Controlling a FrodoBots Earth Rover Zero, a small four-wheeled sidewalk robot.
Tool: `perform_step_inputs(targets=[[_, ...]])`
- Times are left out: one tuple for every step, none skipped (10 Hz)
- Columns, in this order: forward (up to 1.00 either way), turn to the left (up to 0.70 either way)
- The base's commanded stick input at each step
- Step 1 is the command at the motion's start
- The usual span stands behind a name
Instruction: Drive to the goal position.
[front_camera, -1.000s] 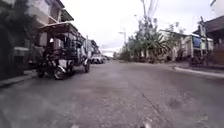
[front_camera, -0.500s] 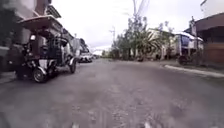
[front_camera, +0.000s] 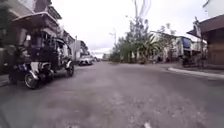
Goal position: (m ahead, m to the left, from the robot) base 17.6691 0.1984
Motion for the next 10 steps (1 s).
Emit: perform_step_inputs(targets=[[0.7,0.0],[0.7,0.0],[0.7,0.0],[0.7,0.0],[0.7,0.0],[0.7,0.0],[0.7,0.0],[0.7,0.0],[0.7,0.0],[0.7,0.01]])
